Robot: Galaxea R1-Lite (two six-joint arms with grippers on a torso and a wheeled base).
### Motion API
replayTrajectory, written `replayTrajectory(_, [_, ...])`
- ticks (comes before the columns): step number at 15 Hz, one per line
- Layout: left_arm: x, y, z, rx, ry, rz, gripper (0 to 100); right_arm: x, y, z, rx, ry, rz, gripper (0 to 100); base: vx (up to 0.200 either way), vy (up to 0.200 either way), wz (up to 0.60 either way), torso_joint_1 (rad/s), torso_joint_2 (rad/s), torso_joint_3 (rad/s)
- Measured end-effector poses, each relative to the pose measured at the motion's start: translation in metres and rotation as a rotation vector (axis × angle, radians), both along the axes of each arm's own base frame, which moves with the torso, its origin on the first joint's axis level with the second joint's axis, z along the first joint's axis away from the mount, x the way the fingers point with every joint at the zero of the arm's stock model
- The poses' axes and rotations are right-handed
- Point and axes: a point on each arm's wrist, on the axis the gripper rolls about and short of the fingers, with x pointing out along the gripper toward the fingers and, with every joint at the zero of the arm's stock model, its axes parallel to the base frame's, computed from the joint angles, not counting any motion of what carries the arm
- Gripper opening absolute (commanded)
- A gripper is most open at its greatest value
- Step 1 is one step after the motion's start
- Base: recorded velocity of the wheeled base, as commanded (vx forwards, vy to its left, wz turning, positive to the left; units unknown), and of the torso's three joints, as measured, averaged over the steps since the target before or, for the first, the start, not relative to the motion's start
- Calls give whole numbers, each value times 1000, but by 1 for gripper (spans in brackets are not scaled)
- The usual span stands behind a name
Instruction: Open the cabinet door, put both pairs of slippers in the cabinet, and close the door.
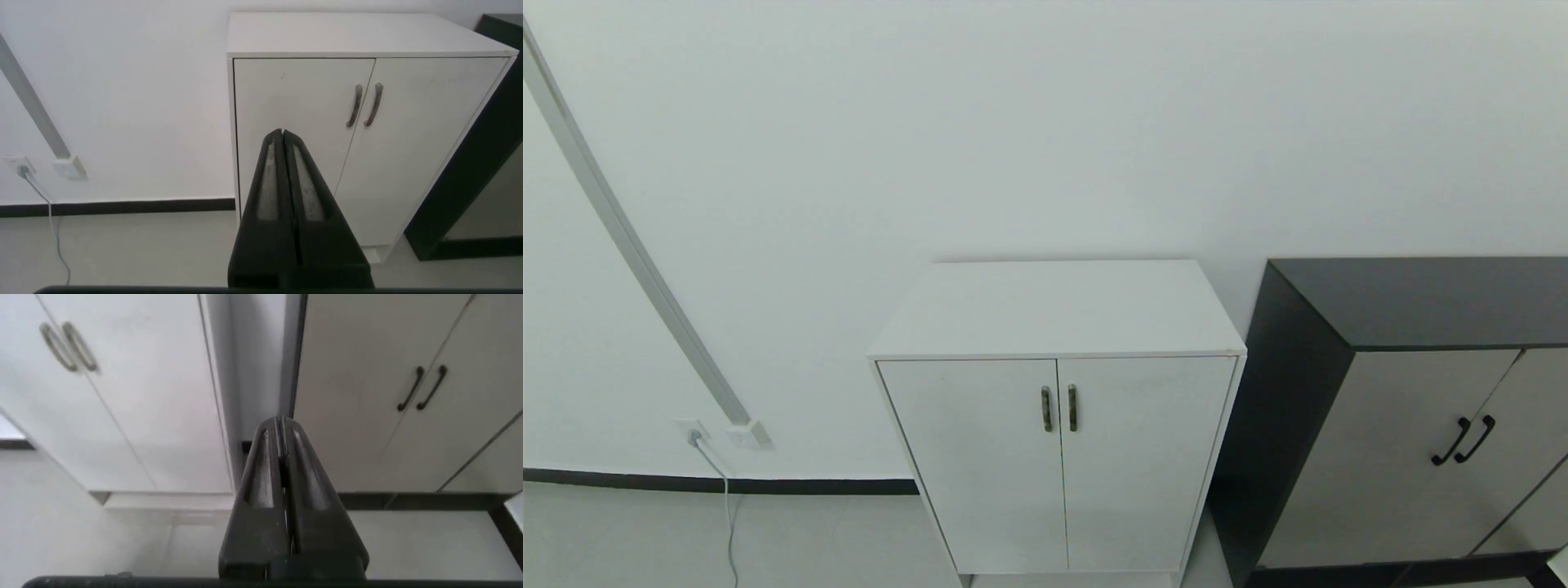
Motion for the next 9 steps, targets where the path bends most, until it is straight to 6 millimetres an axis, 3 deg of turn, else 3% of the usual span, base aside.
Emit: replayTrajectory(9, [0,0,0,5,0,-1,0,-11,0,-2,81,-150,-41,0,0,0,0,0,0,0])
